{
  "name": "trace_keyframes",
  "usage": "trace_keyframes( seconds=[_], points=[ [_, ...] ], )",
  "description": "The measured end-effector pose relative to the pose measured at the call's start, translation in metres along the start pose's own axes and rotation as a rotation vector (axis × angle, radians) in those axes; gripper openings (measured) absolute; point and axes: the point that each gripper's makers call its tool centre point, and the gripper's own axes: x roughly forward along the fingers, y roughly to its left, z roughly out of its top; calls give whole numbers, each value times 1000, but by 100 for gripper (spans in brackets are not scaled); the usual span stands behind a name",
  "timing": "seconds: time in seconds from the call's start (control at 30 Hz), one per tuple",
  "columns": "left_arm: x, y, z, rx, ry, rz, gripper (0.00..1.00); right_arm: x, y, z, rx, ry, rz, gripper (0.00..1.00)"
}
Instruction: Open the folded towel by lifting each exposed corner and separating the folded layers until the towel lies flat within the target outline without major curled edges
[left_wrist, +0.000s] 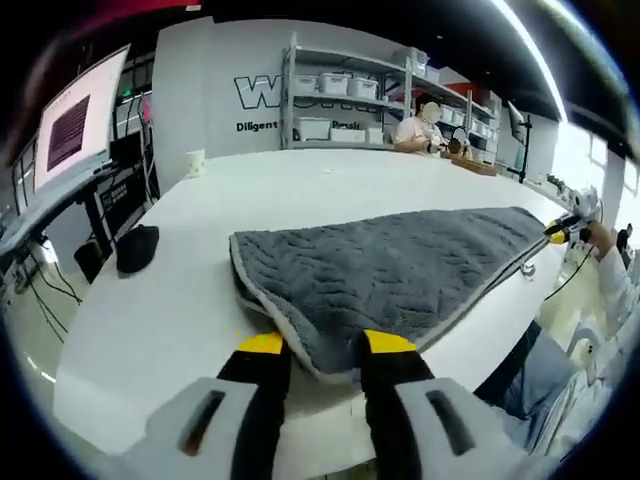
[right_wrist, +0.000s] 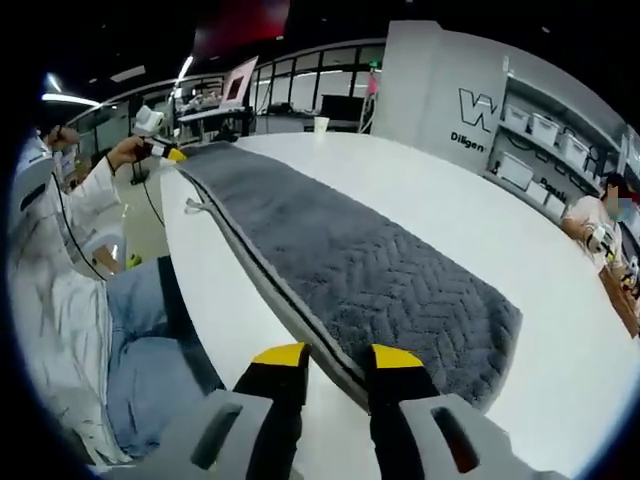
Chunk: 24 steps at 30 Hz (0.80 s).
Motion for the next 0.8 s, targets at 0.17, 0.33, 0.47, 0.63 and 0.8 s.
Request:
trace_keyframes(
  seconds=[0.17,0.33,0.47,0.63,0.8],
  points=[
    [-19,-23,17,22,-46,-9,57,-11,-2,-3,17,14,-49,58],
    [-29,-54,34,81,-103,-58,87,-30,-1,2,19,-22,-92,80],
    [-36,-77,40,114,-117,-99,98,-42,2,6,-2,-41,-105,91],
    [-37,-97,36,157,-96,-139,99,-51,2,7,-28,-40,-125,99],
    [-31,-110,23,199,-35,-160,99,-55,-5,7,-71,-41,-149,99]
  ],
)
